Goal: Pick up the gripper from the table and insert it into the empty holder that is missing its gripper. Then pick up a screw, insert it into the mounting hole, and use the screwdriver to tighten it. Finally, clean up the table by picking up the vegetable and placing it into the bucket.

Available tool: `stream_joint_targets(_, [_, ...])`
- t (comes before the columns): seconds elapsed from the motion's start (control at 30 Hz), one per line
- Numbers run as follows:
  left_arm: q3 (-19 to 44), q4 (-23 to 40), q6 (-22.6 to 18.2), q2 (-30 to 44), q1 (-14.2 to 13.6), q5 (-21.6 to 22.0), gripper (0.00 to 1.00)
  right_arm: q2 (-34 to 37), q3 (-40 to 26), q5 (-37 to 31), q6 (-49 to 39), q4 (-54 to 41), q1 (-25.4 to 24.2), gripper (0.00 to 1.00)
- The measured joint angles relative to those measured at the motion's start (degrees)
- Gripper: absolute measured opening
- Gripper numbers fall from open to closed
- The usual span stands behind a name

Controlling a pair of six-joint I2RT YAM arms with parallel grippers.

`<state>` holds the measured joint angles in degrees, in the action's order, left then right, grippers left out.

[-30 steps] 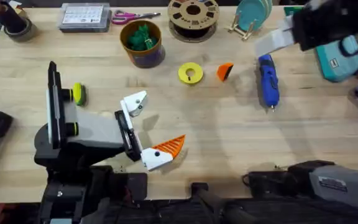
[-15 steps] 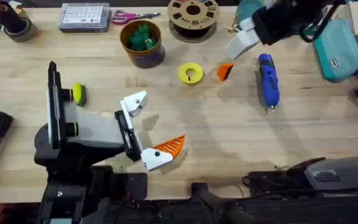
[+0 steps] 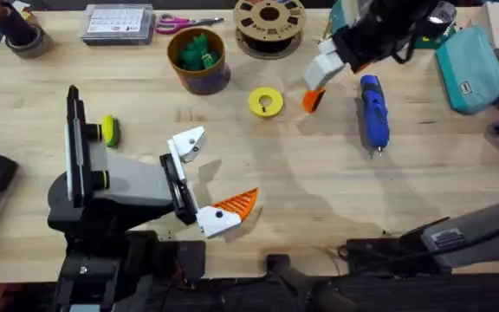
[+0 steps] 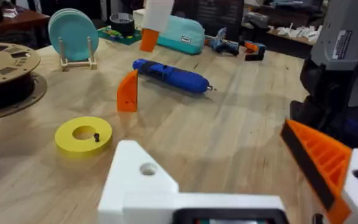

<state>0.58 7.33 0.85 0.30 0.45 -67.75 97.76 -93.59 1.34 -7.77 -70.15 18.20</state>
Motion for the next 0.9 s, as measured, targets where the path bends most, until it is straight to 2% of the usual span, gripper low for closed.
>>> stream_joint_targets(0.4, [0.0,0.0,0.02,0.0,0.0,0.0,0.985,1.11,8.77,0.0,0.89,9.81,-0.92,0.998])
stream_joint_targets(0.9, [0.0,0.01,0.02,0.0,0.0,0.0,0.985,9.11,8.97,0.0,2.26,14.62,-0.92,0.99])
